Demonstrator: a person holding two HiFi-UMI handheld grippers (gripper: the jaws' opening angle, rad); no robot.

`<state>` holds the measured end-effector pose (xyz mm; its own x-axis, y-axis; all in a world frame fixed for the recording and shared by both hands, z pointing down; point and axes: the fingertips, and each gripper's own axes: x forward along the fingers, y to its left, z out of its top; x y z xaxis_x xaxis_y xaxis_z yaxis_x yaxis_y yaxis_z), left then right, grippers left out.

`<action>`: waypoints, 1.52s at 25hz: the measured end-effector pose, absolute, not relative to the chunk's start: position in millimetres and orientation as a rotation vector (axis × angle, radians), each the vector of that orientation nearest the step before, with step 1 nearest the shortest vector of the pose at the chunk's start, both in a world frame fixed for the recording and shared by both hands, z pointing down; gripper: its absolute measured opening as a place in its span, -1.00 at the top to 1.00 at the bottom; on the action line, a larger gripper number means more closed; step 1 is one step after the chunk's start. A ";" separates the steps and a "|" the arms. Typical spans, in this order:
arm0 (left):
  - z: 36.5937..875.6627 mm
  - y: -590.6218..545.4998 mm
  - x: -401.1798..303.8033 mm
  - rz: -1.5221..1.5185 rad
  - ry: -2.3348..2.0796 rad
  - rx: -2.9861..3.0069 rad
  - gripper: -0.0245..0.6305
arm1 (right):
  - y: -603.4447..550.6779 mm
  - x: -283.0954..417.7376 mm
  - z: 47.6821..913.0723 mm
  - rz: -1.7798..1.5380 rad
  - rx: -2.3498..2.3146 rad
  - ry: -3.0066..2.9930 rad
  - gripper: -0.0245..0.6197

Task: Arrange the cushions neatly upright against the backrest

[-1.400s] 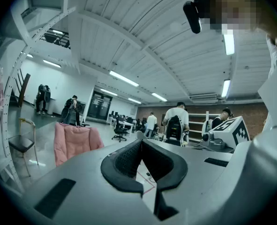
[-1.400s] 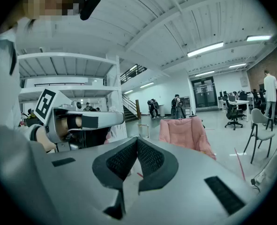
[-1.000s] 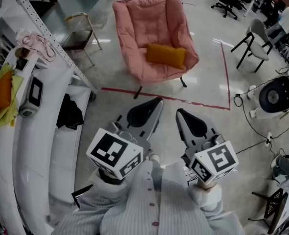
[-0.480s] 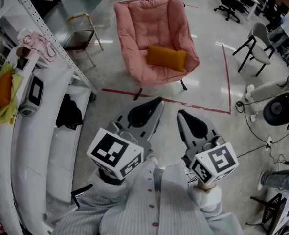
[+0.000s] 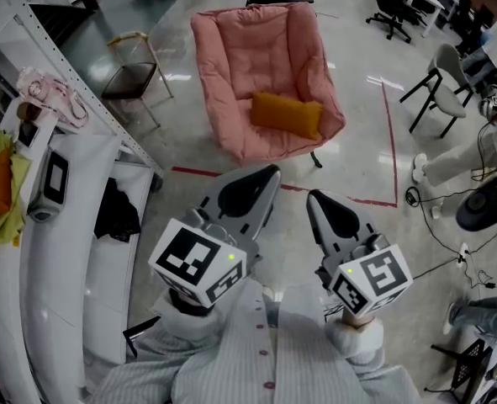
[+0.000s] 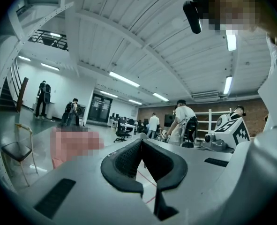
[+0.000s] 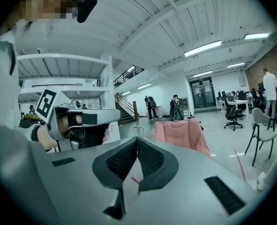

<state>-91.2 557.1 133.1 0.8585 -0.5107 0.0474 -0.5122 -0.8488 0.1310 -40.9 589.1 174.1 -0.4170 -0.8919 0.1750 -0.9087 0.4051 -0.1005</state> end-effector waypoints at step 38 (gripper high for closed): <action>166.9 200.7 -75.0 0.064 -0.761 2.818 0.89 | 248.2 20.9 207.1 0.391 1.795 -2.376 0.88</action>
